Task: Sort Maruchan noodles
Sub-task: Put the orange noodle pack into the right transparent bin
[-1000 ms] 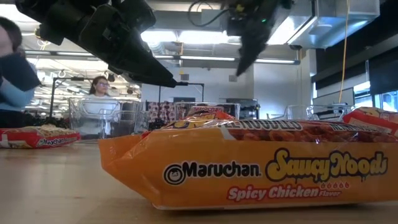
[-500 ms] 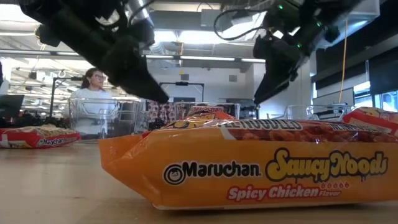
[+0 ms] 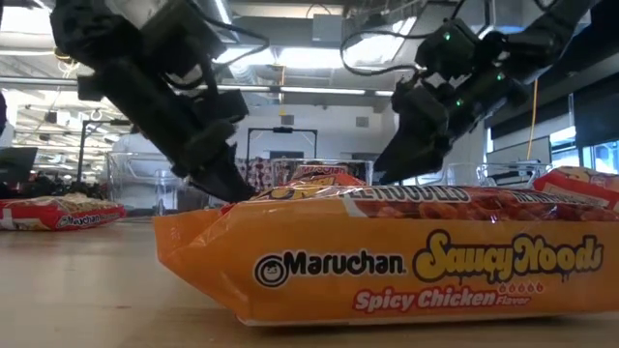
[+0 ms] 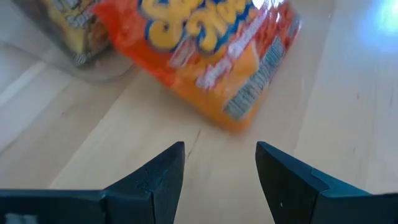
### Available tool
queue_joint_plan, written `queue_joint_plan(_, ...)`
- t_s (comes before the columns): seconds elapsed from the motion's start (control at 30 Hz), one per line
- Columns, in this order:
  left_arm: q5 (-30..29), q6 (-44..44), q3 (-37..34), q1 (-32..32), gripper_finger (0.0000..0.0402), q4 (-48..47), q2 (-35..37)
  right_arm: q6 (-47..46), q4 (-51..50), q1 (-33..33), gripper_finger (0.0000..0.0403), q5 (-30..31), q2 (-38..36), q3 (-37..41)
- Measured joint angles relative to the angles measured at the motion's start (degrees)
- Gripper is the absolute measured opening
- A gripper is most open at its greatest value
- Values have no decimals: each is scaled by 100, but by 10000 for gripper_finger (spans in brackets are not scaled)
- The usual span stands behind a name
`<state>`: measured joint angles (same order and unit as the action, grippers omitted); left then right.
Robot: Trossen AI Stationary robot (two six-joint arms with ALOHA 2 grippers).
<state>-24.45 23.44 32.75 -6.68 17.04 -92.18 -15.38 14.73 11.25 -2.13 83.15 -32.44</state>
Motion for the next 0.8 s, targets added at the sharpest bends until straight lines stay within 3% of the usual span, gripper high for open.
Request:
queue_joint_plan(0.37, 264, -151, -2, 193, 192, 830, -554, -244, 1120, -4, 304, -409, 1176, 32)
queue_joint_plan(0.57, 270, -314, -2, 295, 192, 1002, -653, -234, 1861, -2, 303, -753, 1448, 30)
queue_joint_plan(0.8, 328, -650, -2, 304, 192, 1294, -653, -399, 2335, -4, 303, -758, 1794, -13)
